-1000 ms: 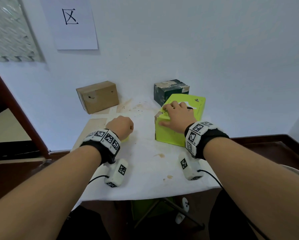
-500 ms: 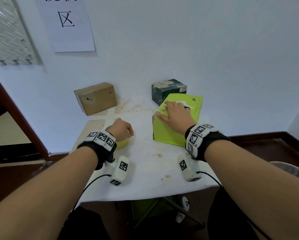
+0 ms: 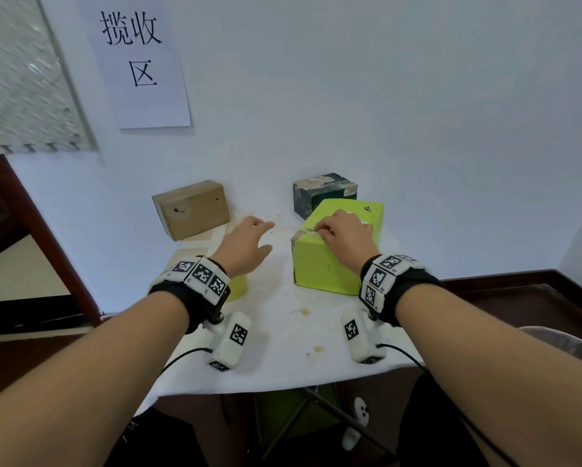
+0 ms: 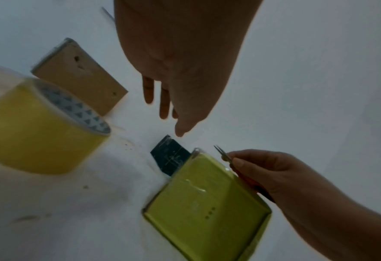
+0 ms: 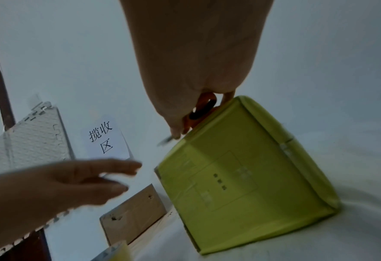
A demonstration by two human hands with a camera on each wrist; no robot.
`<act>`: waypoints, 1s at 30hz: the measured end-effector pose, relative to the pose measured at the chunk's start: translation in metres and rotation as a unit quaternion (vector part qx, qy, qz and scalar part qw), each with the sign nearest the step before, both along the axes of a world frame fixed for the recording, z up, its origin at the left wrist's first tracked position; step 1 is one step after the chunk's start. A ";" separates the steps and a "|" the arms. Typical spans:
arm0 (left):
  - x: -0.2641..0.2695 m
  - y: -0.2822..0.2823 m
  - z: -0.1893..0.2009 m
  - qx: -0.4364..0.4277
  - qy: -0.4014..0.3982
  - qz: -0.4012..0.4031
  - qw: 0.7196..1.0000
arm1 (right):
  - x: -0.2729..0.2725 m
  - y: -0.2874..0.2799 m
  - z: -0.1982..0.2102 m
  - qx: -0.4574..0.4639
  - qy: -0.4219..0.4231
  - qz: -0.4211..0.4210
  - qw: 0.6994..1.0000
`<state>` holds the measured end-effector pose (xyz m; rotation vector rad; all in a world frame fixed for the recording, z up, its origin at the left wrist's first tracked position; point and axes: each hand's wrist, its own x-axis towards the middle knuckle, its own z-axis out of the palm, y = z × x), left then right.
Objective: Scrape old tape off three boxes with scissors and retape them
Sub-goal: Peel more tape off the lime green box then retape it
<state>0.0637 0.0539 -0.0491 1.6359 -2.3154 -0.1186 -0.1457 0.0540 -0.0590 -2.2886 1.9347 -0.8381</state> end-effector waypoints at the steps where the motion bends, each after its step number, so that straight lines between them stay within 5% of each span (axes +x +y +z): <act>1: -0.007 0.002 0.005 0.000 0.020 -0.040 0.999 | -0.003 0.002 0.001 -0.015 -0.021 0.004 1.000; 5: -0.036 0.004 0.013 0.022 0.009 -0.093 0.995 | -0.027 0.016 0.006 -0.099 -0.172 -0.018 0.980; 8: -0.047 0.000 0.007 0.049 0.018 -0.069 0.996 | -0.056 0.030 0.006 -0.105 -0.241 -0.120 0.957; 12: -0.051 0.003 0.004 0.011 0.022 -0.049 0.998 | -0.090 0.040 -0.013 0.015 -0.212 -0.229 0.950; 17: -0.048 0.016 0.010 0.009 0.026 -0.041 0.999 | -0.099 0.033 -0.042 0.144 -0.204 -0.234 0.940; 21: -0.046 0.022 0.010 0.049 0.126 -0.065 0.989 | -0.093 0.023 -0.053 0.189 -0.172 -0.246 0.935; 23: -0.039 0.017 0.010 -0.007 0.142 -0.047 0.989 | -0.090 0.019 -0.058 0.204 -0.160 -0.243 0.935; 27: -0.021 0.003 0.005 -0.003 0.018 -0.088 0.996 | -0.084 0.015 -0.060 0.214 -0.133 -0.210 0.945; 30: -0.017 -0.002 -0.005 0.009 -0.010 -0.114 0.993 | -0.083 0.009 -0.054 0.156 -0.198 -0.180 0.951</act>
